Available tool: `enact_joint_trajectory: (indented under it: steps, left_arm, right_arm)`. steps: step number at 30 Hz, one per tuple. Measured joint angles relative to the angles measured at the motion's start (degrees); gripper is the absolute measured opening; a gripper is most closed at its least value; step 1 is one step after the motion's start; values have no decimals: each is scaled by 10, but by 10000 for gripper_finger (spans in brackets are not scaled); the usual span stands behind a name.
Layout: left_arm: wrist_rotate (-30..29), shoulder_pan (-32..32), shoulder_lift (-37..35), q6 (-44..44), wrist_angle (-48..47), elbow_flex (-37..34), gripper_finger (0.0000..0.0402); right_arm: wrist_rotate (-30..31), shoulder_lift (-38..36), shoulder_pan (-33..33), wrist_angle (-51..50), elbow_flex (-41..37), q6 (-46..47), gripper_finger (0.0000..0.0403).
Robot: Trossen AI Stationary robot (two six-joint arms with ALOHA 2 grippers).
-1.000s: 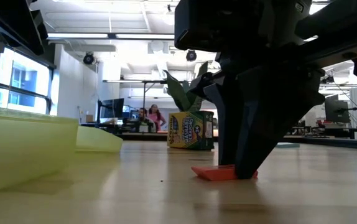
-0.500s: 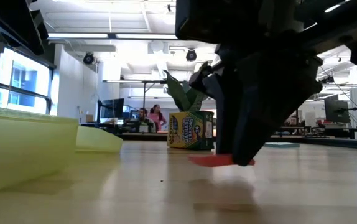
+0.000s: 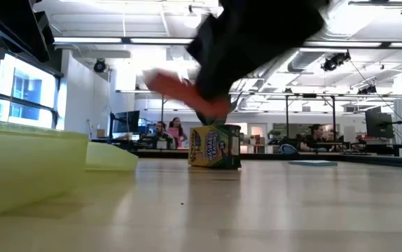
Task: Pack school essentials
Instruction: Put the orange eraser into the yellow supply box
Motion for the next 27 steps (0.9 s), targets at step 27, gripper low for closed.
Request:
enact_joint_trajectory:
  steps: [27]
  left_arm:
    - [-11, 0, 0, 0, 0, 0, 62]
  right_arm:
    - [24, 44, -42, 381, 1, -17, 69]
